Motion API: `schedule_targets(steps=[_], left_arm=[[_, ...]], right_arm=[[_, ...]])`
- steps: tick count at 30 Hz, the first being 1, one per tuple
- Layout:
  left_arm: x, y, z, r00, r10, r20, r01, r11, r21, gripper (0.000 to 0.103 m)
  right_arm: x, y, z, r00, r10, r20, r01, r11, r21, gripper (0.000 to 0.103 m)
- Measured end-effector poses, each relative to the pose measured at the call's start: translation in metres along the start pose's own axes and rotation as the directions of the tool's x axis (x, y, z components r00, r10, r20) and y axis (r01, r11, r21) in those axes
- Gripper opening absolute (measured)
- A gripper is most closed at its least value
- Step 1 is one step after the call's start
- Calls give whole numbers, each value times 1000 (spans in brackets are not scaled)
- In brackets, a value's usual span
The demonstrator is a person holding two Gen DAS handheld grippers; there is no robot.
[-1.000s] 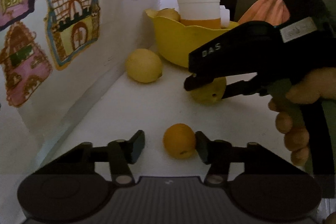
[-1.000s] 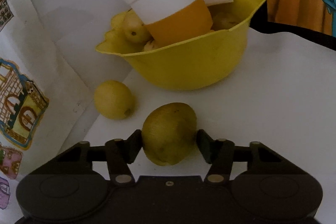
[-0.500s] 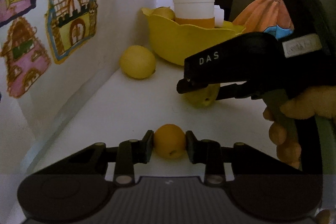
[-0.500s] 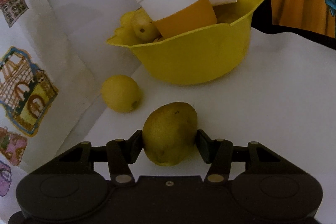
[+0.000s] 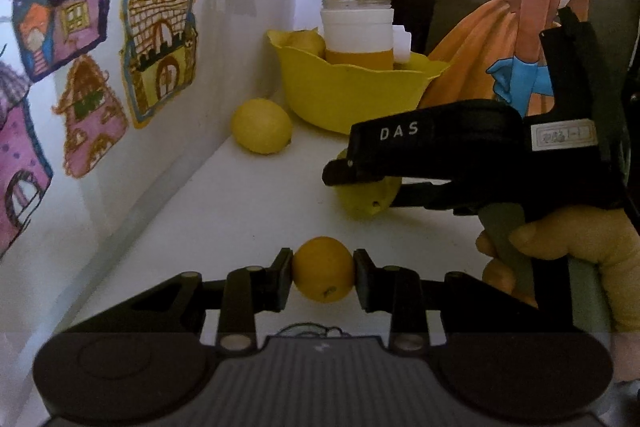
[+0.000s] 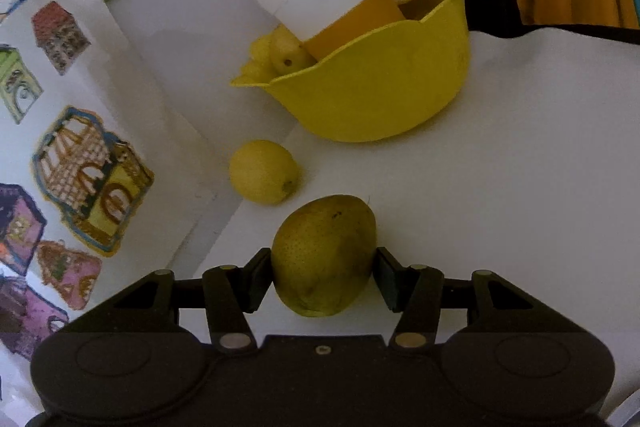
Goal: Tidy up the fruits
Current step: 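Carry the orange in the left tool while the right tool carries the pear to the tray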
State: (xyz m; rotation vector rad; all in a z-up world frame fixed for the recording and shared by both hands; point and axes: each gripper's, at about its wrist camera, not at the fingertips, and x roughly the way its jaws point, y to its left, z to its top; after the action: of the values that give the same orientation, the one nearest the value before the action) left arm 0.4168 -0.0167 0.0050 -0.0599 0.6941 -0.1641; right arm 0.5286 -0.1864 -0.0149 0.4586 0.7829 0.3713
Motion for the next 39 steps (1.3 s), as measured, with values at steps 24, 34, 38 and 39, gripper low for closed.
schedule_targets(steps=[24,34,38,39], left_arm=[[-87,-63,-1,988,-113,109,108,993,45,35],[-129,-106,-29,976,-206,76,196,973,123,35],[-140,-120,-46,950,-308,42,300,944,138,35],[-142,-124,-51,947,-320,29,313,939,143,35]], right_arm=[[-186,-8,5,977,140,161,-122,986,-112,56],[-265,-51,-31,983,105,148,-80,983,-166,56],[-281,-68,-45,983,95,156,-70,985,-154,56],[-283,-73,-49,984,93,154,-70,987,-148,56]])
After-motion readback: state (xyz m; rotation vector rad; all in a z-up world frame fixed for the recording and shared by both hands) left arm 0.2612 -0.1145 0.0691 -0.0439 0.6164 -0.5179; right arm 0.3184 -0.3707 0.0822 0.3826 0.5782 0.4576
